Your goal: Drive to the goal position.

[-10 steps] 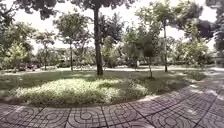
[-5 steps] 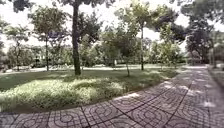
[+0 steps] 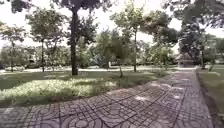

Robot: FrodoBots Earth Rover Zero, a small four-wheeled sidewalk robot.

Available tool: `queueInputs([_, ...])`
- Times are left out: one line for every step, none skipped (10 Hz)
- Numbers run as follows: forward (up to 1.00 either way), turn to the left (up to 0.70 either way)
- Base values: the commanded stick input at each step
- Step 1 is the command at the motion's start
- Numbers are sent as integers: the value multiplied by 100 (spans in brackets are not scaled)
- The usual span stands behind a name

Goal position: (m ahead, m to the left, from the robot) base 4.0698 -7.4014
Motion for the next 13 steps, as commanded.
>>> queueInputs([0,0])
queueInputs([0,0])
queueInputs([0,0])
queueInputs([0,0])
queueInputs([0,0])
queueInputs([9,0])
queueInputs([100,0])
queueInputs([100,0])
queueInputs([100,0])
queueInputs([100,0])
queueInputs([100,0])
queueInputs([100,0])
queueInputs([100,0])
